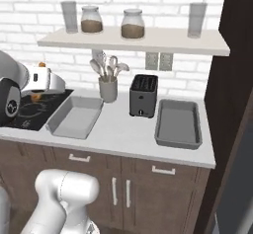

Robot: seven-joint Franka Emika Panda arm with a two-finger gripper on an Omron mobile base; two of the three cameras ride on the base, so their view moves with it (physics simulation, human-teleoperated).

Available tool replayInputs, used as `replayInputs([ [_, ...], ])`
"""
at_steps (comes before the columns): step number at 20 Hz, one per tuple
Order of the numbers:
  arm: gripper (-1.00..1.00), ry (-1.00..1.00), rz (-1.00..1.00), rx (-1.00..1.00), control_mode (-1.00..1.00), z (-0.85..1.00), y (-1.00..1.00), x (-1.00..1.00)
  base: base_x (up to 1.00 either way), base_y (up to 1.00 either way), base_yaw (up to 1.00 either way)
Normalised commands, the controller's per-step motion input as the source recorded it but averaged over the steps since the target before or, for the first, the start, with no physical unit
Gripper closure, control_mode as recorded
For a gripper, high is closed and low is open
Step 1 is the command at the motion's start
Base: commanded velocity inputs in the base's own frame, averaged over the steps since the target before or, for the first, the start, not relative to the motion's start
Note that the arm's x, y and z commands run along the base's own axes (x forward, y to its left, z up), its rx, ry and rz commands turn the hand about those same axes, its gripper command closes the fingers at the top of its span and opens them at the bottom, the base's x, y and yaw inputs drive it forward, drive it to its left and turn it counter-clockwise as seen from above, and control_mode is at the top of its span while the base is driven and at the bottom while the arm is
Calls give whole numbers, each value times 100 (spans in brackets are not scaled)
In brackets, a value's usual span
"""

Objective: Place one mushroom and one chicken drumstick in each tupperware on the nearby counter, to pack two identical lunches.

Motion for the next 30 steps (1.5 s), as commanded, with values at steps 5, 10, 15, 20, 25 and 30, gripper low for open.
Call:
replayInputs([
  [5,100,1,-4,1,-100,-10,11,3,18,57,-29],
  [10,100,11,-9,3,-100,-86,43,22,0,0,0],
  [15,100,7,-1,2,-100,-74,4,86,0,0,0],
  [20,100,13,-1,1,-100,-46,0,100,0,0,0],
  [25,100,24,0,0,-100,-19,7,92,0,0,0],
  [30,100,30,0,0,-100,-23,16,34,0,0,0],
])
